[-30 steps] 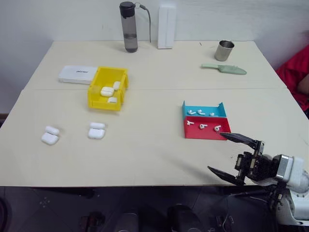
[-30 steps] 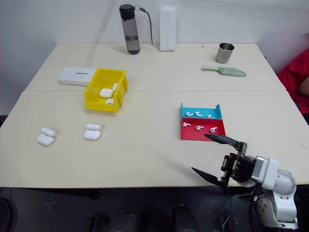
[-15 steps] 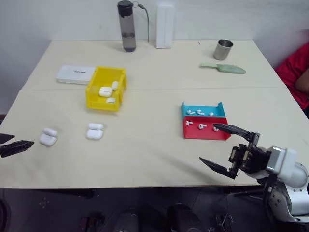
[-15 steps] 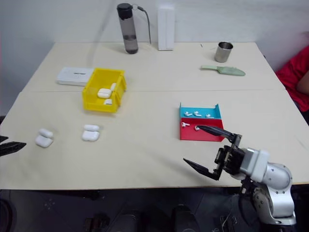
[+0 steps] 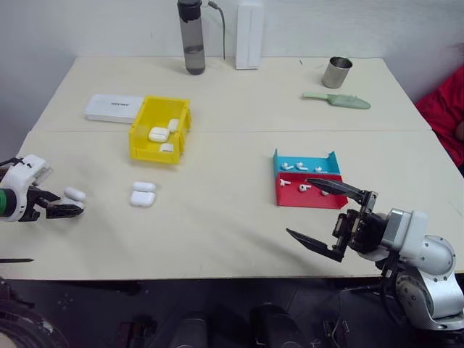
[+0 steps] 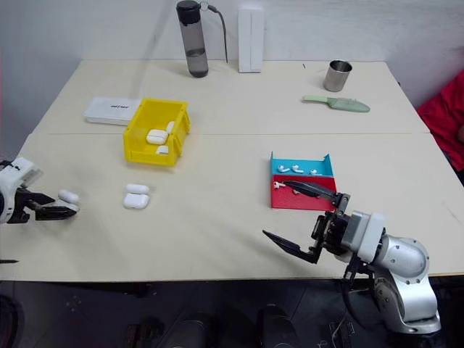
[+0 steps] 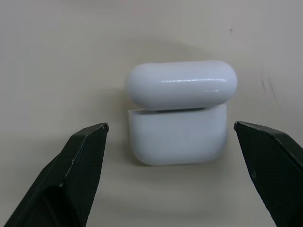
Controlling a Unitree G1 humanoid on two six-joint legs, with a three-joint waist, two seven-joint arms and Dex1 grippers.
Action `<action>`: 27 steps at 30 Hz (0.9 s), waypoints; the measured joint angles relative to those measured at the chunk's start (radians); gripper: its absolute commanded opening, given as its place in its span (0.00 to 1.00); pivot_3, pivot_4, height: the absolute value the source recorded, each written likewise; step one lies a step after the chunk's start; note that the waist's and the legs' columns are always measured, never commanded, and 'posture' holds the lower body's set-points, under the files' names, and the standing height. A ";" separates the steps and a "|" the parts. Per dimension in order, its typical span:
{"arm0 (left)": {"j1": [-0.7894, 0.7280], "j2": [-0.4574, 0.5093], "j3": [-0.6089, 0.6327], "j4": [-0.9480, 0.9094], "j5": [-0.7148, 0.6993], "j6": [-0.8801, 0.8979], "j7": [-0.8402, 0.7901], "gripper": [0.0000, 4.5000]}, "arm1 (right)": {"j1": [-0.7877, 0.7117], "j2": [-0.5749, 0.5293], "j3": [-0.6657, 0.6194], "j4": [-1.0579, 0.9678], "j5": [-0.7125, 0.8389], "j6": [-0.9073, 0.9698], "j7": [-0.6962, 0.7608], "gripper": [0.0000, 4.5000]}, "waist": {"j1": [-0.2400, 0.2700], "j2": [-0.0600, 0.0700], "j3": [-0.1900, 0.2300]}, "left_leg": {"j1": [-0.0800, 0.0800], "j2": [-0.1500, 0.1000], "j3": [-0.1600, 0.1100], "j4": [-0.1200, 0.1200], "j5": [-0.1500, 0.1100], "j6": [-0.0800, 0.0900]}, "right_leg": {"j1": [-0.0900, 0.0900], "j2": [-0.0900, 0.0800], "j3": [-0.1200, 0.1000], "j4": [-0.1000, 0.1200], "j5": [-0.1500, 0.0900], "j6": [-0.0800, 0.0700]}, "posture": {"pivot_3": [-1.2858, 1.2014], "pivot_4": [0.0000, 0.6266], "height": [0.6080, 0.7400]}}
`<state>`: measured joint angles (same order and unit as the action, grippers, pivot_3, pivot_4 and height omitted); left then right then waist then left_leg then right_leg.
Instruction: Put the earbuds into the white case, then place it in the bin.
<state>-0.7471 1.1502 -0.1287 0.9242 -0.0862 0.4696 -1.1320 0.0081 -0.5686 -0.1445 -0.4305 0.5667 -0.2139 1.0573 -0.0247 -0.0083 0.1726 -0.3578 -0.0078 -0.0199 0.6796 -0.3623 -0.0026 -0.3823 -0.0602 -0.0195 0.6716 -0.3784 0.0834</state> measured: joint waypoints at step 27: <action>-0.147 -0.053 -0.074 0.131 0.229 -0.051 -0.099 0.63 | 0.064 -0.003 -0.032 0.163 0.034 -0.181 0.150 1.00 | -0.002 0.000 0.000 | 0.002 0.000 0.000 0.002 0.000 0.000 | 0.001 -0.001 0.000 0.003 0.000 0.000 | 0.52 0.24 1.00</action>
<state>-0.8942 1.0976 -0.2027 1.0555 0.1430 0.4187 -1.2312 0.0726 -0.5713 -0.1766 -0.2670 0.6008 -0.3950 1.2077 -0.0271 -0.0082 0.1726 -0.3555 -0.0078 -0.0203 0.6819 -0.3623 -0.0027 -0.3812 -0.0608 -0.0191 0.6743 -0.3784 0.0835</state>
